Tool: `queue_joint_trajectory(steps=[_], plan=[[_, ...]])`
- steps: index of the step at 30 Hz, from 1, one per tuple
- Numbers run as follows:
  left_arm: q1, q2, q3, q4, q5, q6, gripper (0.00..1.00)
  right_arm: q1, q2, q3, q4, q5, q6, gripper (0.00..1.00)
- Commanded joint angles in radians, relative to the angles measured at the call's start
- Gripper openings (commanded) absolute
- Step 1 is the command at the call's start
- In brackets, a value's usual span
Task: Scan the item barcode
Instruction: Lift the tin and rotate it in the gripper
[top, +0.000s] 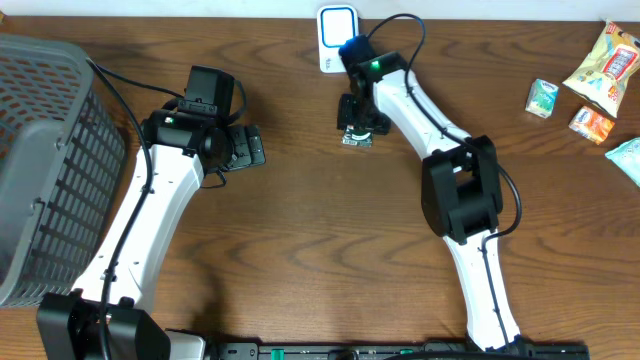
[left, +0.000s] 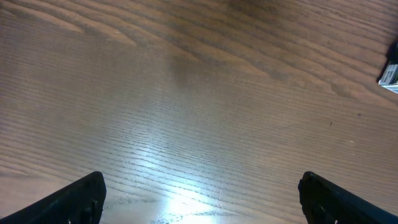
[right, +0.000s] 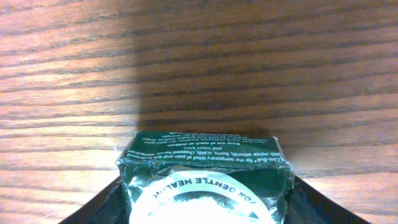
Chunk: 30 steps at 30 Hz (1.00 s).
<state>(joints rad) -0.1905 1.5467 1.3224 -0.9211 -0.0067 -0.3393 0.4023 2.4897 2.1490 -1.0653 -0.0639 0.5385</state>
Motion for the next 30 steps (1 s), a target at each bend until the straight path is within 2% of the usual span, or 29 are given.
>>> queue_joint_trajectory(steps=[1,4,8,13,17,21,24,30], plan=[[0.005,0.002,0.005,-0.006,-0.013,0.006,0.98,-0.019,0.013,-0.005,-0.021,-0.177,0.003,0.54],[0.005,0.002,0.005,-0.006,-0.013,0.006,0.98,-0.037,0.013,-0.004,-0.043,-0.231,0.003,0.51],[0.005,0.002,0.005,-0.006,-0.013,0.006,0.98,-0.060,0.010,-0.004,-0.071,-0.291,0.002,0.54],[0.005,0.002,0.005,-0.006,-0.013,0.006,0.98,-0.089,-0.014,-0.004,-0.079,-0.471,-0.024,0.56],[0.005,0.002,0.005,-0.006,-0.013,0.006,0.98,-0.116,-0.044,-0.004,-0.069,-0.683,-0.023,0.56],[0.005,0.002,0.005,-0.006,-0.013,0.006,0.98,-0.142,-0.051,-0.004,-0.016,-1.016,-0.016,0.54],[0.005,0.002,0.005,-0.006,-0.013,0.006,0.98,-0.160,-0.051,-0.004,0.037,-1.226,0.035,0.55],[0.005,0.002,0.005,-0.006,-0.013,0.006,0.98,-0.181,-0.051,-0.004,0.122,-1.373,0.211,0.53]])
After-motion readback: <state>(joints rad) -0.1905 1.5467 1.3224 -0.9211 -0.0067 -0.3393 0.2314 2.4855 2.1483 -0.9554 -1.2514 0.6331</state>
